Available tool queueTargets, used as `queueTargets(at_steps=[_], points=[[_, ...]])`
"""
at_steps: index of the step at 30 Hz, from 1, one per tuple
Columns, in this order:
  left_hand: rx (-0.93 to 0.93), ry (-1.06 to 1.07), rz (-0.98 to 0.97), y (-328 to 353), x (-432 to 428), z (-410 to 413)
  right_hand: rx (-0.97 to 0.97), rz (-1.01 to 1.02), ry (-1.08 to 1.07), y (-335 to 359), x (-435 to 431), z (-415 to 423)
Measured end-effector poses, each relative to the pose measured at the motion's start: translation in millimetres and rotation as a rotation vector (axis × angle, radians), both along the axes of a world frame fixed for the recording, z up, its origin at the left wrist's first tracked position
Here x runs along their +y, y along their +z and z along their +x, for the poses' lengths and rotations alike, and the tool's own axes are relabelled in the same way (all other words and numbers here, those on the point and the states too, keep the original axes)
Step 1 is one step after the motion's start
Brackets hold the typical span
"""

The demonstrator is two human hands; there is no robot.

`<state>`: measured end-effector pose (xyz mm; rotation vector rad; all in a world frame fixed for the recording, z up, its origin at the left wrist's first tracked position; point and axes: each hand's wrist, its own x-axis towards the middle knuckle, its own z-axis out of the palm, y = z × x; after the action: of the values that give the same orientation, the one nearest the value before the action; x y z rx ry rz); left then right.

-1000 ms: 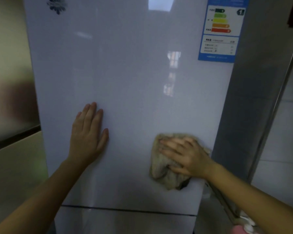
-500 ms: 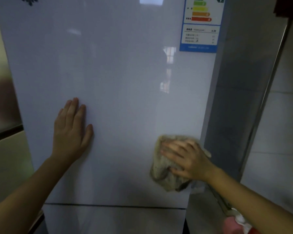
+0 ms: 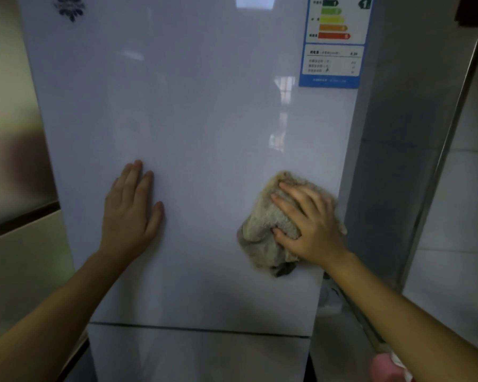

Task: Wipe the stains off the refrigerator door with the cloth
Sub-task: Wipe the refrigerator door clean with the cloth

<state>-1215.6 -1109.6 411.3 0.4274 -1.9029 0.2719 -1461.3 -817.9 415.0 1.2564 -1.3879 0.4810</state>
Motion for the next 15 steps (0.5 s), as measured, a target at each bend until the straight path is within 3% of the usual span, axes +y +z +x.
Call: queueTargets(at_steps=[5,11,15], points=[[-0.02,-0.012,-0.03,2.0,-3.1,6.8,0.112,0.206,0.054,-28.7,-5.7,3.5],[0.019,0.018,-0.066,-4.1,-25.7,23.9,0.032,-0.028,0.047,33.7,-27.1,16.4],[0.031,0.065,0.013,-17.9,-49.5,44.6,0.04,-0.044,0.059,27.6,-58.4,42.0]])
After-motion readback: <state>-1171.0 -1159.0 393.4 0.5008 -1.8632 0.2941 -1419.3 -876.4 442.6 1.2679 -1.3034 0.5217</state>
